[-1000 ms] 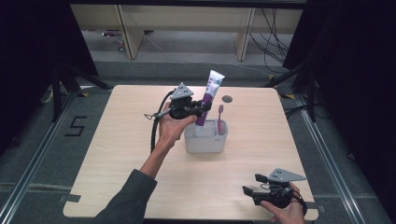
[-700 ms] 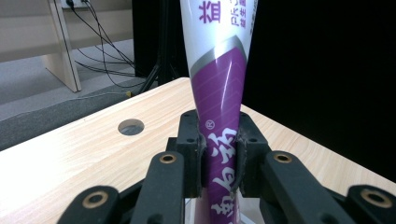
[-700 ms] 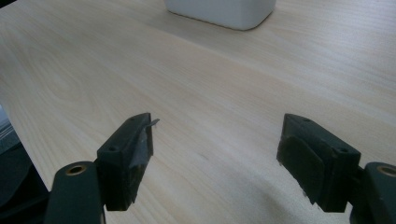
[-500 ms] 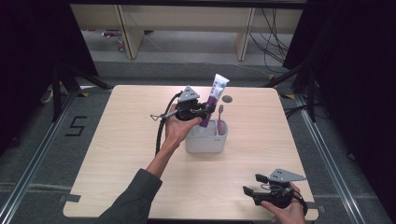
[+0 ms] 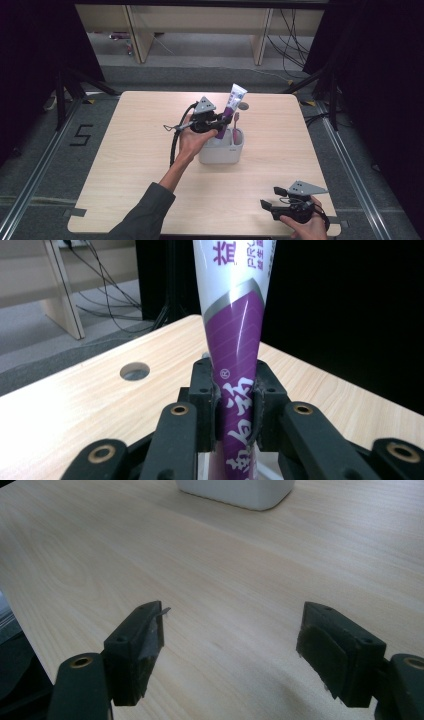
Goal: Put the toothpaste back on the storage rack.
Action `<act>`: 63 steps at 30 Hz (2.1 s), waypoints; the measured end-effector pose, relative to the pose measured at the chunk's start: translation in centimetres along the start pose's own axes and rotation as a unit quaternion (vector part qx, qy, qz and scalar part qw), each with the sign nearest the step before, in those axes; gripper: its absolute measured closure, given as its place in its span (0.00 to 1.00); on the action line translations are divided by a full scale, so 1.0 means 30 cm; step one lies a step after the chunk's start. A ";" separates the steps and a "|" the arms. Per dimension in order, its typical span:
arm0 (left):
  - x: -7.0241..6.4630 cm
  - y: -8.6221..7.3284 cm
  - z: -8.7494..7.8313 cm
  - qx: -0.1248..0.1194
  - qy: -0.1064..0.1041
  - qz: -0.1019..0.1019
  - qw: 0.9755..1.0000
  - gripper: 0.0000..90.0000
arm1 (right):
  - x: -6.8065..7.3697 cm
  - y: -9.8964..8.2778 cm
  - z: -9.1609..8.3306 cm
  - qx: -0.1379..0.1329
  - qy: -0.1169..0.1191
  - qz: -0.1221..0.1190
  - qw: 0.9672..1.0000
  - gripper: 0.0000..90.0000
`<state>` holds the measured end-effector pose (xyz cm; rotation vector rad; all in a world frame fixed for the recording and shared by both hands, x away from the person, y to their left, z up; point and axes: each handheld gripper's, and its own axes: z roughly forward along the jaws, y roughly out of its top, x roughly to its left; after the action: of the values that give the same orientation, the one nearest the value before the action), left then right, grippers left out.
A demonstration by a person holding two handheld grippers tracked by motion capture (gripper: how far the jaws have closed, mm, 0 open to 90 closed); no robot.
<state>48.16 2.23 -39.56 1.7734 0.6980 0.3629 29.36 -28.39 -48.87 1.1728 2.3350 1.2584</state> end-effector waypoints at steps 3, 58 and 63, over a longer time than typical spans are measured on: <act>0.000 -0.010 0.005 0.002 0.001 0.002 1.000 0.84 | 0.000 0.000 0.000 0.001 -0.001 0.000 1.000 0.30; -0.006 -0.094 0.036 0.048 0.016 0.030 0.998 0.77 | 0.002 -0.004 0.011 0.001 0.009 0.004 1.000 0.30; -0.003 -0.075 0.017 0.013 0.027 0.014 0.999 0.62 | 0.004 -0.004 0.010 0.002 0.007 0.003 1.000 0.30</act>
<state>47.75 2.21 -41.85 1.8047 0.7199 0.4228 29.39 -28.17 -49.11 1.1763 2.3476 1.2687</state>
